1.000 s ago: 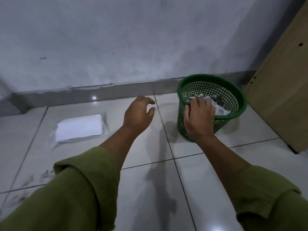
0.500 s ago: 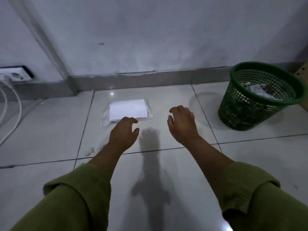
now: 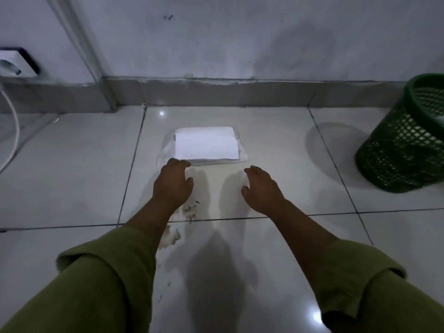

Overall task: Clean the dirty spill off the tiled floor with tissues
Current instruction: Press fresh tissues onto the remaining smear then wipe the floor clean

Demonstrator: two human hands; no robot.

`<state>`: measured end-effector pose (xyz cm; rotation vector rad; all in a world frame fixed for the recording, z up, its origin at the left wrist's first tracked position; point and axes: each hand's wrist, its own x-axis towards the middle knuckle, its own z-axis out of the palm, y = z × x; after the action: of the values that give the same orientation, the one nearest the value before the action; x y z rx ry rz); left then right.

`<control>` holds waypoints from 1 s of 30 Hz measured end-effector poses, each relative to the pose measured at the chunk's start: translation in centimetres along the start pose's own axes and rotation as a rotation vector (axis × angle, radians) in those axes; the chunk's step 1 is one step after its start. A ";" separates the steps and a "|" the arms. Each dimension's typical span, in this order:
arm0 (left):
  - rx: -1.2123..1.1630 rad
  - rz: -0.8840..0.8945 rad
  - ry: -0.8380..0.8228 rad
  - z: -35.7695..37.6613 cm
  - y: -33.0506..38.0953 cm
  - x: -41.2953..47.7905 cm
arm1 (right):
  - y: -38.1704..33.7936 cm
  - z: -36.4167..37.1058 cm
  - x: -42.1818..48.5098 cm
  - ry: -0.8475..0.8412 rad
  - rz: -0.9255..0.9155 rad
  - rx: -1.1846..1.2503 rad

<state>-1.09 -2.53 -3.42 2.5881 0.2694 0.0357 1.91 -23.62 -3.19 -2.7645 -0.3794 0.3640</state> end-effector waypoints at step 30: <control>-0.037 -0.035 0.383 -1.7 -0.3 8.7 | 1.8 4.2 6.5 -0.079 -0.031 -0.200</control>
<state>7.22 0.34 -2.40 2.5231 0.4473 0.5215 7.08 -22.16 -9.01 -2.9407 -0.5032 0.4510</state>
